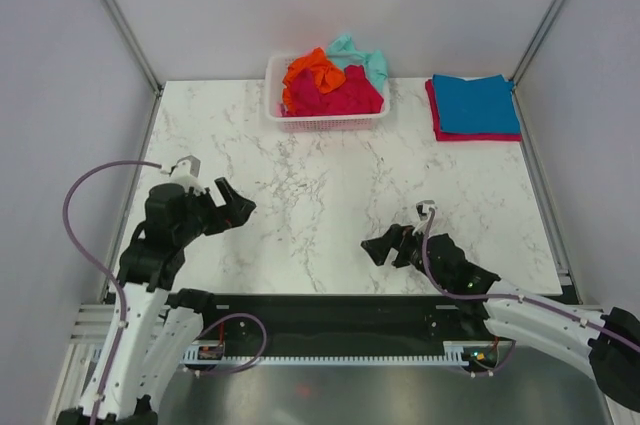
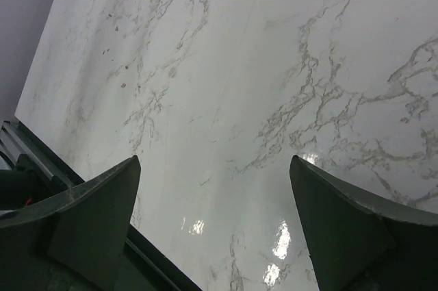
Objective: Fold and stack the t-shirts
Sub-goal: Grab the tshirt from the pile
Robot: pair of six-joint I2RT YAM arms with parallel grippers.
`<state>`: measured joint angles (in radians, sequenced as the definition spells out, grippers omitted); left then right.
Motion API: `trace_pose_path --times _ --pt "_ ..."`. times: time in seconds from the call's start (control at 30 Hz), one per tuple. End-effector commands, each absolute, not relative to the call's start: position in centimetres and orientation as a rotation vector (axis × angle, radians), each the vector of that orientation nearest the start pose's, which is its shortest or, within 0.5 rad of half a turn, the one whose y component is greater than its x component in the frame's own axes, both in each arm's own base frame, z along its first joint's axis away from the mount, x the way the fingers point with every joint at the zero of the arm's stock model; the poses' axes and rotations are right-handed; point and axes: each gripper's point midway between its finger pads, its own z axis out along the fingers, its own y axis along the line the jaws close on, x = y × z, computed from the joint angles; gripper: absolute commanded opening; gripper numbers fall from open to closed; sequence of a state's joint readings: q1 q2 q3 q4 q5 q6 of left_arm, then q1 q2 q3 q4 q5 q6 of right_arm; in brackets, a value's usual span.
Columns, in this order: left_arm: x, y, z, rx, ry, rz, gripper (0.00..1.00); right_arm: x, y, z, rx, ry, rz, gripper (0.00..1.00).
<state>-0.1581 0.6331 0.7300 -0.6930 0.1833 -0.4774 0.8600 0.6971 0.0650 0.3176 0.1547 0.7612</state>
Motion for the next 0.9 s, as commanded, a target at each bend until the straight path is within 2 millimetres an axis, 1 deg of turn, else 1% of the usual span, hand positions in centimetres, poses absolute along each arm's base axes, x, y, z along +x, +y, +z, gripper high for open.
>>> trace_pose_path --times 0.0,0.03,0.07,0.1,0.13,0.17,0.2,0.23,0.27,0.3,0.33,0.37,0.4,0.43,0.47,0.5,0.53,0.57,0.6,0.63,0.67,0.7,0.73,0.77,0.8,0.83,0.87 --pt "20.3 -9.0 22.1 -0.186 2.048 -0.619 1.0 18.8 22.8 11.1 -0.061 1.934 0.969 0.98" --pt "20.3 -8.6 21.7 -0.214 2.039 -0.599 1.0 19.0 23.0 11.2 -0.09 1.947 0.932 0.98" --pt "20.3 -8.1 22.1 -0.225 2.015 -0.576 1.0 20.2 23.8 14.5 -0.12 1.892 0.899 0.98" --pt "20.3 -8.1 22.5 -0.216 2.002 -0.576 1.0 20.6 23.6 14.5 -0.15 1.941 0.814 0.98" --pt "20.3 -8.1 22.7 -0.202 1.992 -0.575 1.0 22.4 24.7 18.4 -0.147 1.897 0.78 0.98" --pt "20.3 -8.1 22.8 -0.2 1.984 -0.574 1.0 23.4 25.0 19.9 -0.157 1.888 0.73 0.98" --pt "20.4 -8.0 22.7 -0.203 1.987 -0.568 1.0 24.3 25.2 18.7 -0.231 1.958 0.61 0.98" --pt "20.5 -8.0 22.6 -0.206 1.99 -0.567 1.0 26.5 25.9 23.8 -0.188 1.875 0.575 0.98" --pt "20.5 -8.1 22.5 -0.206 1.997 -0.57 1.0 27.5 25.8 24.3 -0.192 1.898 0.493 0.98" --pt "20.6 -8.2 22.4 -0.204 2.003 -0.573 1.0 28.7 25.9 25.3 -0.221 1.887 0.414 0.98" --pt "20.5 -8.3 22.4 -0.196 2.007 -0.582 1.0 31.0 27.5 27.2 -0.225 1.872 0.366 0.98" --pt "20.4 -8.5 22.5 -0.189 2.006 -0.589 1.0 32.3 27.6 27.3 -0.233 1.886 0.298 0.98" --pt "20.3 -8.6 22.7 -0.181 1.999 -0.6 1.0 34.8 28.2 25.1 -0.252 1.939 0.208 0.98" --pt "20.1 -8.7 22.8 -0.174 1.993 -0.605 1.0 36.8 29.3 28.3 -0.214 1.897 0.233 0.98" --pt "20.1 -8.7 23.0 -0.172 1.987 -0.608 1.0 38.2 29.9 27.8 -0.228 1.924 0.234 0.98" --pt "20.0 -8.7 23.0 -0.169 1.983 -0.61 1.0 41.0 30.0 25.0 -0.221 1.981 0.183 0.98" --pt "19.8 -8.7 23.3 -0.163 1.971 -0.613 1.0 43.0 30.9 27.4 -0.195 1.939 0.219 0.98" --pt "19.8 -8.7 23.3 -0.161 1.97 -0.615 1.0 44.3 31.6 26.7 -0.215 1.964 0.242 0.97" --pt "19.7 -8.7 23.3 -0.16 1.965 -0.613 1.0 46.7 31.8 23.3 -0.217 2.023 0.208 0.95" --pt "19.7 -8.7 23.4 -0.161 1.962 -0.613 1.0 48.6 32.7 25.6 -0.198 1.978 0.242 0.93" --pt "19.7 -8.6 23.4 -0.162 1.959 -0.612 1.0 50.3 32.8 21.5 -0.213 2.053 0.185 0.91" --pt "19.7 -8.6 23.5 -0.161 1.957 -0.612 1.0 51.3 33.0 21.2 -0.208 2.055 0.176 0.9" --pt "19.6 -8.6 23.6 -0.161 1.951 -0.611 0.99 52.6 33.5 22.9 -0.192 2.021 0.194 0.88" --pt "19.5 -8.6 23.6 -0.163 1.949 -0.611 0.99 53.5 33.7 22.3 -0.187 2.024 0.189 0.87" --pt "19.5 -8.6 23.7 -0.16 1.945 -0.612 0.99 54.7 33.8 19.7 -0.188 2.055 0.174 0.86" --pt "19.5 -8.6 23.7 -0.16 1.943 -0.611 0.99 55.5 34.2 20.7 -0.177 2.026 0.195 0.86" --pt "19.5 -8.6 23.8 -0.159 1.94 -0.613 0.99 56.2 34.2 20.2 -0.167 2.024 0.2 0.84"
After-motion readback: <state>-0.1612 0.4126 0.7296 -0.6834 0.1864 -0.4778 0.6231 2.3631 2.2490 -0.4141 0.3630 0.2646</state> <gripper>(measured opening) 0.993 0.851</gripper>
